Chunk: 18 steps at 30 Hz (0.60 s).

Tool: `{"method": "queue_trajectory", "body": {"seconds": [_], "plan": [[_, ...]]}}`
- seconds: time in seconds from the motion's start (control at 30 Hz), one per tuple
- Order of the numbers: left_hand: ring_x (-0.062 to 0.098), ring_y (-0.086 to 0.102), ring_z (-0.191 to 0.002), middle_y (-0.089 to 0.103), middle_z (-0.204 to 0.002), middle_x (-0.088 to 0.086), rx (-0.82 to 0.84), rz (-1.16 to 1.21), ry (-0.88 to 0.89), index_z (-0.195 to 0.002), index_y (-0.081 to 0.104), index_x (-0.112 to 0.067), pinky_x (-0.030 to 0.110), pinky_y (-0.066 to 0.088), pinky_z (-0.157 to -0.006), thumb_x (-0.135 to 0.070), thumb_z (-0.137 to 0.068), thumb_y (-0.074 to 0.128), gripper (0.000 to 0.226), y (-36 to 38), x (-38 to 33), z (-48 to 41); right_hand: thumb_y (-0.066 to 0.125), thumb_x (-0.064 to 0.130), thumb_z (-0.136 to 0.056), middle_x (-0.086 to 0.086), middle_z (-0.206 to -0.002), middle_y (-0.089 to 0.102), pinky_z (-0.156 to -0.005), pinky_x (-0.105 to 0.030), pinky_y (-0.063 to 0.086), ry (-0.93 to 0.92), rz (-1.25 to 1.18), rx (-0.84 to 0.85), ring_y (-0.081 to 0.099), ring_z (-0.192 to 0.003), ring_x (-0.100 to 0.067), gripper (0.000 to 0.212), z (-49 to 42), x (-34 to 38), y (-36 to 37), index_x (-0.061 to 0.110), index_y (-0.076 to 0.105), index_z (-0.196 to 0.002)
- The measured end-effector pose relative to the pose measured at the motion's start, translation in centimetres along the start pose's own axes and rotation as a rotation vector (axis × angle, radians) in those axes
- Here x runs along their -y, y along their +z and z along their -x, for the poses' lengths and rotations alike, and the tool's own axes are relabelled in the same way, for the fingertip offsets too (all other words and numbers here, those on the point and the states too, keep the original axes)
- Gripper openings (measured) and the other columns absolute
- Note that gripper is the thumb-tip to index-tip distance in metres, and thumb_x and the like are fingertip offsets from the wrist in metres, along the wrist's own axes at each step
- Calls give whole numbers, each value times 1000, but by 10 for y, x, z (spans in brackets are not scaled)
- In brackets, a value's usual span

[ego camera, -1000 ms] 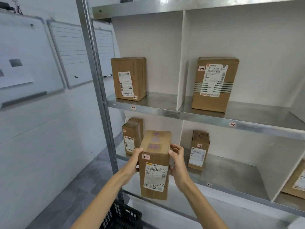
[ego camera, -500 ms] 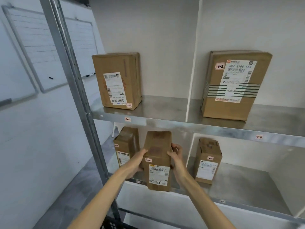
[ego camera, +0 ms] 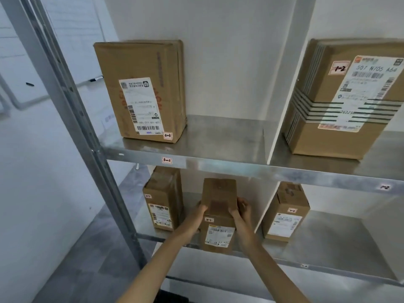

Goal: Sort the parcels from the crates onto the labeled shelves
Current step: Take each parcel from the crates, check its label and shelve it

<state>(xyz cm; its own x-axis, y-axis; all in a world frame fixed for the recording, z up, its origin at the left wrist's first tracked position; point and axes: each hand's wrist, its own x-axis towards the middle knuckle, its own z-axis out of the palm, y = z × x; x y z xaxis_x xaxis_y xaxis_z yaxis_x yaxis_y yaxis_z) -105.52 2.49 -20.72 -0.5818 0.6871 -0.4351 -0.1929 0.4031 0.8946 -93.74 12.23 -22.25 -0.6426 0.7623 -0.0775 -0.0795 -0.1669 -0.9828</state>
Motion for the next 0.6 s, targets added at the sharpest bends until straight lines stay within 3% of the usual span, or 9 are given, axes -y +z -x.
{"method": "queue_trajectory", "body": {"seconds": [0.1,0.23,0.37,0.6], "plan": [[4,67,-66,69,-71,-10,14,-32,53,-92,53,-30,20,43,-58,-38,-98,32,23,7,1,-11,50,17,-96,-8,-122,57,-72,-22,53,35,-35,-80,62,-102,-18,31,-3,1,-4,22,40,-124],[5,70,-71,71,-72,-12,12,-27,114,-98,55,-29,19,49,-64,-42,-97,30,29,12,7,-28,47,18,-97,-11,-123,57,-91,-40,52,47,-36,-88,60,-109,-28,30,-10,5,-5,23,40,-125],[-1,68,-71,70,-76,-18,-4,-5,151,-95,55,-32,7,48,-53,-44,-97,32,26,5,8,-35,47,17,-97,-4,-120,58,-71,-19,54,14,-30,-94,63,-98,-13,32,-17,-1,1,23,39,-128],[-5,66,-76,70,-80,-23,-32,37,194,-99,54,-39,20,46,-70,-45,-98,32,22,6,6,-48,49,21,-95,-5,-119,62,-72,-22,54,34,-50,-112,66,-100,-19,30,-35,-4,2,32,44,-123]]}}
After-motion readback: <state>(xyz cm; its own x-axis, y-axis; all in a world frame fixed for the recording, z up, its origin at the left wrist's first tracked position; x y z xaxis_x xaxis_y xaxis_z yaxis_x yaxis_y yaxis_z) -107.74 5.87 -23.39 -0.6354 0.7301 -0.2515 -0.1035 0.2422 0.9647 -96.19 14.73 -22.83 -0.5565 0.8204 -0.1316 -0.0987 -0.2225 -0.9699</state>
